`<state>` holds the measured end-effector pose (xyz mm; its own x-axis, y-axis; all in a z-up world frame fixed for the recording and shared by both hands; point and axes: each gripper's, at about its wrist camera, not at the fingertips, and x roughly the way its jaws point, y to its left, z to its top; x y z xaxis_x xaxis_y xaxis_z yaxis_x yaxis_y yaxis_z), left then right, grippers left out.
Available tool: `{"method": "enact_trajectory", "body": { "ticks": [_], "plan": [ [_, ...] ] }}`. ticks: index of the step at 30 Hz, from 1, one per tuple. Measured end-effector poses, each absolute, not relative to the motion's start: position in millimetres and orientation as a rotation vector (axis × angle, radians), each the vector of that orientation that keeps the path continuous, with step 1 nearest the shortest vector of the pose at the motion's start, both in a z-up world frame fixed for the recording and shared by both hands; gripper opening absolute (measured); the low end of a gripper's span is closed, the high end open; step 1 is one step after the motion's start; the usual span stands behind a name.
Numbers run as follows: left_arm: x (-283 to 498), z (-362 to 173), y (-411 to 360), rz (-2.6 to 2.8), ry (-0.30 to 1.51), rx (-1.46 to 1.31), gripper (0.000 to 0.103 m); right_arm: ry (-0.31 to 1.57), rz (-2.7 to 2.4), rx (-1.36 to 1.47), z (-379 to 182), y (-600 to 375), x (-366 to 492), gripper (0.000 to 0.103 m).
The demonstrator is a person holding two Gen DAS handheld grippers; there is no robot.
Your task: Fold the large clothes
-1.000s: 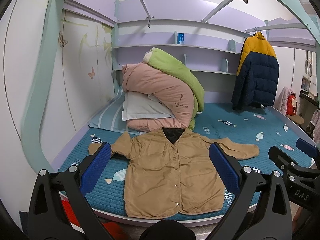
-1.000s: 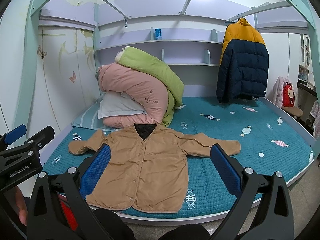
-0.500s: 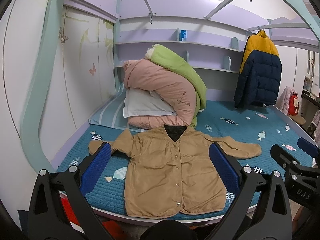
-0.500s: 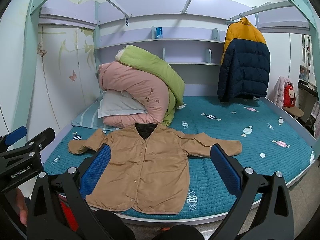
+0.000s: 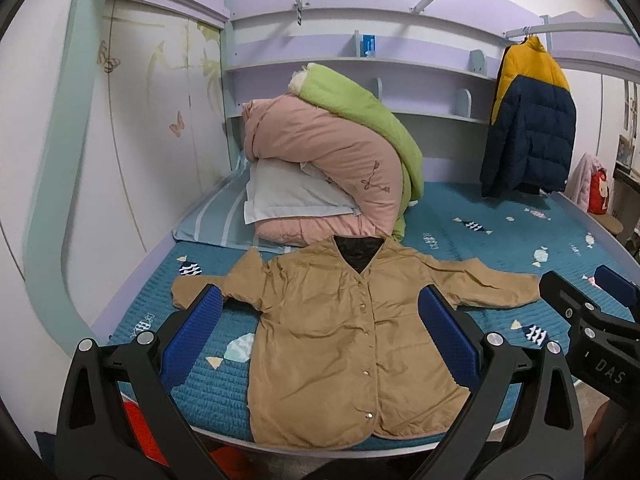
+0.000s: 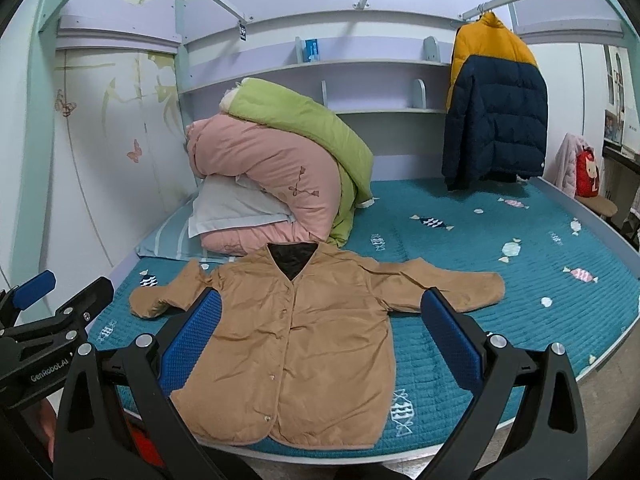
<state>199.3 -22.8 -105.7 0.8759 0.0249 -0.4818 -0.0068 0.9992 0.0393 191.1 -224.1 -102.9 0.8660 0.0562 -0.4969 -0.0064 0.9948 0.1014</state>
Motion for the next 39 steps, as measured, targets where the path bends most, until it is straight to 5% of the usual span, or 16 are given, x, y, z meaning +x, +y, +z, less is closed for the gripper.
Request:
{"method": "enact_trajectory", "body": {
  "ticks": [12,28,39],
  "plan": [
    [295,-177,24,0.049,0.646,0.007,0.098,0.566,0.051,0.125,-163,-196,280,0.096],
    [460,-338,281,0.369,0.833,-0.333,0.098,0.622,0.047,0.033,-276,-159,393,0.096],
    [507,-427,371,0.596,1.007,-0.584,0.098,0.686,0.25,0.06,-315,-128,436,0.096]
  ]
}}
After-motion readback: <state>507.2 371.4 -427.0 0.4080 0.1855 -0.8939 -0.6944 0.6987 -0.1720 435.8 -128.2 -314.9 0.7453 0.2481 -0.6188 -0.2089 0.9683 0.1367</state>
